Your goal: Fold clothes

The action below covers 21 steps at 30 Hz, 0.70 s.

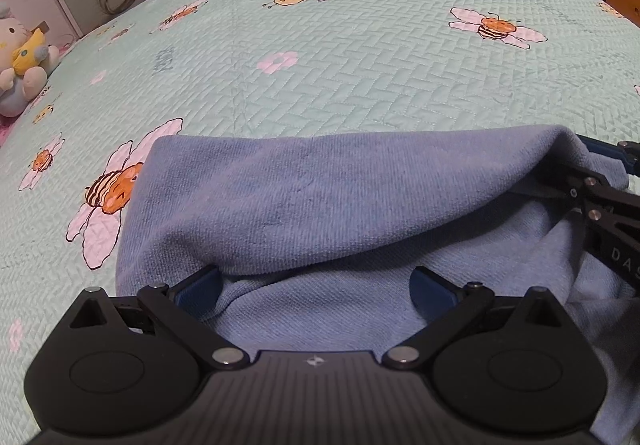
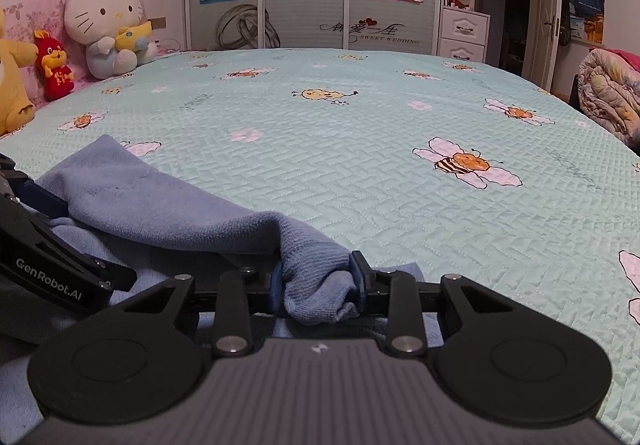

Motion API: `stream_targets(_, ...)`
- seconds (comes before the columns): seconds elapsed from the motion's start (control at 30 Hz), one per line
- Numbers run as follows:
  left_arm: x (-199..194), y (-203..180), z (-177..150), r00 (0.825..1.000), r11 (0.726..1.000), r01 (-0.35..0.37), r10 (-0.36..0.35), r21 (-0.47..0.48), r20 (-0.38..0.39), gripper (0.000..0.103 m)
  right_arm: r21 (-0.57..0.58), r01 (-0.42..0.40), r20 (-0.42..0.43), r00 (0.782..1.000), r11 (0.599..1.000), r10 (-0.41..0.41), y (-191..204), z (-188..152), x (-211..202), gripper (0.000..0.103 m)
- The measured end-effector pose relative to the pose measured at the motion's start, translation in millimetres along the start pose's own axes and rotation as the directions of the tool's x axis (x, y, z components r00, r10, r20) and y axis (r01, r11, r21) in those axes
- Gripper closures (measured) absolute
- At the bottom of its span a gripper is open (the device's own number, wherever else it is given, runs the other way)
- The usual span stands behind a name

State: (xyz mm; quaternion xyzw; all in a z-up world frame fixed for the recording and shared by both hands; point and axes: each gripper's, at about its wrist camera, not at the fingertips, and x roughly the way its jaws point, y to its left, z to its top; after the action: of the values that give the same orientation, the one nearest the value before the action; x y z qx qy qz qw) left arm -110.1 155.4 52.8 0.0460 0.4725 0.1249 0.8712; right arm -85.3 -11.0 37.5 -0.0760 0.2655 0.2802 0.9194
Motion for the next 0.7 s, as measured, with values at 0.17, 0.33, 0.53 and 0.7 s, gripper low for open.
stream_targets(0.17,0.9,0.1,0.3,1.0,1.0,-0.004,0.004,0.0,-0.002,0.0,0.004,0.003,0.002,1.0,1.0,-0.003,-0.5,0.2,2.1,0.07)
stream_targets(0.33,1.2,0.5,0.3,1.0,1.0,-0.002,0.002,-0.003,-0.003,0.0,0.008,0.012,0.004,1.0,1.0,-0.012,-0.1,2.1,5.4,0.071)
stream_targets(0.53,1.2,1.7,-0.4,1.0,1.0,0.002,-0.002,-0.004,-0.003,0.0,0.016,0.023,0.006,1.0,1.0,-0.023,-0.6,5.7,10.9,0.072)
stream_targets(0.7,-3.4,2.5,-0.7,1.0,1.0,0.003,-0.003,-0.002,-0.005,0.0,0.021,0.026,0.009,1.0,0.999,-0.026,-2.0,7.8,10.5,0.075)
